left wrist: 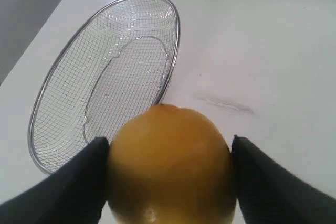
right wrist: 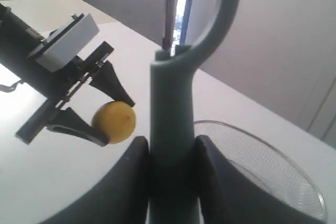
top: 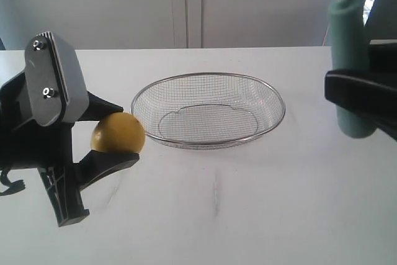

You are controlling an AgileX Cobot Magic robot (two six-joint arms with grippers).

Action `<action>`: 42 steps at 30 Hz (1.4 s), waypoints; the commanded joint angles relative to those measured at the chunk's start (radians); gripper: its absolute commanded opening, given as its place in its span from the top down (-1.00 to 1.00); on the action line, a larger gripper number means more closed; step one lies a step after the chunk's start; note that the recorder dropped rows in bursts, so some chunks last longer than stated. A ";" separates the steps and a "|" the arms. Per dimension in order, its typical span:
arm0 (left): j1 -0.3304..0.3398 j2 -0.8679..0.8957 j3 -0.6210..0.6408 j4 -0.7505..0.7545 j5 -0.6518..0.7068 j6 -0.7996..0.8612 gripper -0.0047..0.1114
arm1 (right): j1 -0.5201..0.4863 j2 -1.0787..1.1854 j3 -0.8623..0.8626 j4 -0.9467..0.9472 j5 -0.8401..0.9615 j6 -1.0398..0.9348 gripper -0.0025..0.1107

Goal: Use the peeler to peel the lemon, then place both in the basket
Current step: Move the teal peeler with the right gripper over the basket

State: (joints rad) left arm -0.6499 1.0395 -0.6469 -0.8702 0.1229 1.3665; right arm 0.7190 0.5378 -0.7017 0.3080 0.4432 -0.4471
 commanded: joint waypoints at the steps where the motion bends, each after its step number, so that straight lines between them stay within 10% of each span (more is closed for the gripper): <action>1: -0.001 -0.004 0.005 -0.031 0.026 -0.004 0.92 | -0.001 -0.007 -0.005 -0.099 -0.110 0.007 0.96; 13: -0.001 -0.004 0.005 -0.031 0.026 -0.004 0.92 | -0.001 0.131 -0.010 -0.265 -0.294 0.020 0.96; 30: -0.001 -0.004 0.005 -0.031 0.026 -0.004 0.92 | -0.279 0.725 -0.327 -0.265 -0.091 0.063 0.96; 42: -0.001 -0.004 0.005 -0.031 0.026 -0.004 0.92 | -0.301 0.982 -0.394 -0.258 -0.088 0.126 0.96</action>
State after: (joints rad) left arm -0.6499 1.0395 -0.6469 -0.8702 0.1424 1.3665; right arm 0.4235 1.4716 -1.0668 0.0475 0.3899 -0.3397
